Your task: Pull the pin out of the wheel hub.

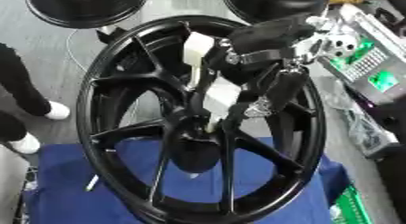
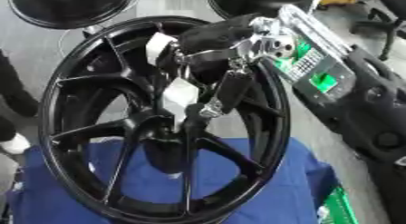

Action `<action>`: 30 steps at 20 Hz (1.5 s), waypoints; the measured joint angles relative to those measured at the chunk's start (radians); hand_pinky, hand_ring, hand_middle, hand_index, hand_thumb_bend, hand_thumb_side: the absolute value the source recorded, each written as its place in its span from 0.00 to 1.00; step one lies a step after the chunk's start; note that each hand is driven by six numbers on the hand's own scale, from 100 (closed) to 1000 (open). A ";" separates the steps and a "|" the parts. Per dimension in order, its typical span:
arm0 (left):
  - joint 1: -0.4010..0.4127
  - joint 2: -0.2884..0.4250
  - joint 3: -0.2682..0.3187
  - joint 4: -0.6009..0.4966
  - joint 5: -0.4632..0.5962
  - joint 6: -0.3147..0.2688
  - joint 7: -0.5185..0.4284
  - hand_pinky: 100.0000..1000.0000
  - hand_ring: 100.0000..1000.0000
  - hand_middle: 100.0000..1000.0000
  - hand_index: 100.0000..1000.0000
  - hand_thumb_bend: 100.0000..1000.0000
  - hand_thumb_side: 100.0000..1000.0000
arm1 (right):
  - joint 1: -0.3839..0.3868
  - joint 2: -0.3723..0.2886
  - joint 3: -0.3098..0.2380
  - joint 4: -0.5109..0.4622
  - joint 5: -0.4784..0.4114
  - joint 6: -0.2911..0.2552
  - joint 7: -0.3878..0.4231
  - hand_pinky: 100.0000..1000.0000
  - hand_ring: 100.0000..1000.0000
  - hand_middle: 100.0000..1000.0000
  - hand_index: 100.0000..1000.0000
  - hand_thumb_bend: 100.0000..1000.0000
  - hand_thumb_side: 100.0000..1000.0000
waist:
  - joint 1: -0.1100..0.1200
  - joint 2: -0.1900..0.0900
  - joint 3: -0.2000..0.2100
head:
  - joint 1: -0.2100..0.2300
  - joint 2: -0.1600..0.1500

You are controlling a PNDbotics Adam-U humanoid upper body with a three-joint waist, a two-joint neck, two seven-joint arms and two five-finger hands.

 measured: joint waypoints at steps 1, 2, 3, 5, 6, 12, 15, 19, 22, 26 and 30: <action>0.000 0.000 0.000 0.000 0.000 0.000 0.000 0.78 0.72 0.73 0.76 0.08 0.63 | 0.000 0.000 0.000 0.002 0.001 -0.001 0.002 0.80 0.70 0.67 0.76 0.17 0.00 | 0.000 0.000 0.000 | 0.000 0.000; 0.000 0.000 0.000 0.000 0.000 0.000 0.000 0.78 0.72 0.73 0.76 0.08 0.63 | 0.001 0.001 0.000 0.005 0.001 -0.001 0.003 0.80 0.70 0.67 0.76 0.17 0.00 | 0.000 0.000 0.000 | 0.000 0.000; 0.000 0.000 0.000 0.000 0.000 0.000 0.000 0.78 0.72 0.73 0.76 0.08 0.63 | 0.002 0.002 0.000 0.006 0.001 -0.002 0.005 0.80 0.70 0.67 0.75 0.16 0.00 | 0.000 0.000 0.000 | -0.001 0.000; 0.001 0.000 0.000 0.000 0.000 0.000 0.000 0.78 0.72 0.73 0.76 0.08 0.63 | 0.004 0.006 0.000 0.009 0.003 -0.004 0.007 0.80 0.69 0.65 0.74 0.15 0.00 | 0.000 0.001 0.001 | -0.003 0.000; 0.001 0.000 0.000 0.000 0.000 0.000 0.000 0.78 0.72 0.73 0.76 0.08 0.63 | 0.005 0.006 0.000 0.011 0.004 -0.005 0.007 0.80 0.68 0.64 0.74 0.15 0.00 | 0.000 0.001 0.001 | -0.004 0.000; 0.001 0.000 0.000 0.000 0.000 0.000 0.000 0.78 0.72 0.73 0.76 0.08 0.63 | 0.005 0.007 0.000 0.017 0.006 -0.007 0.005 0.78 0.64 0.60 0.72 0.15 0.00 | 0.000 0.001 0.001 | -0.008 0.000; 0.001 0.000 0.000 0.000 -0.001 0.000 0.000 0.78 0.72 0.73 0.76 0.08 0.63 | 0.005 0.007 0.000 0.020 0.007 -0.007 0.005 0.77 0.63 0.58 0.72 0.15 0.00 | 0.000 0.001 0.003 | -0.010 0.000; 0.001 0.000 0.000 0.000 -0.003 0.001 -0.001 0.78 0.72 0.73 0.76 0.07 0.63 | 0.008 0.008 0.000 0.025 0.009 -0.008 0.003 0.76 0.60 0.56 0.71 0.14 0.00 | 0.000 0.001 0.006 | -0.013 0.000; 0.001 0.000 0.000 0.000 -0.005 0.001 -0.001 0.78 0.72 0.73 0.75 0.07 0.64 | 0.009 0.008 0.000 0.030 0.010 -0.010 0.001 0.76 0.56 0.56 0.71 0.14 0.00 | 0.000 0.001 0.007 | -0.014 -0.001; 0.001 0.000 0.000 0.000 -0.006 0.001 -0.001 0.78 0.72 0.73 0.75 0.06 0.64 | 0.017 0.008 0.000 0.037 0.008 -0.009 0.003 0.75 0.53 0.56 0.71 0.12 0.00 | 0.000 0.001 0.007 | -0.016 -0.003; 0.001 0.000 0.000 0.000 -0.007 0.002 -0.002 0.78 0.72 0.73 0.75 0.06 0.64 | 0.017 0.008 0.000 0.044 -0.004 -0.003 0.005 0.76 0.51 0.55 0.71 0.10 0.00 | 0.000 0.001 0.007 | -0.016 -0.003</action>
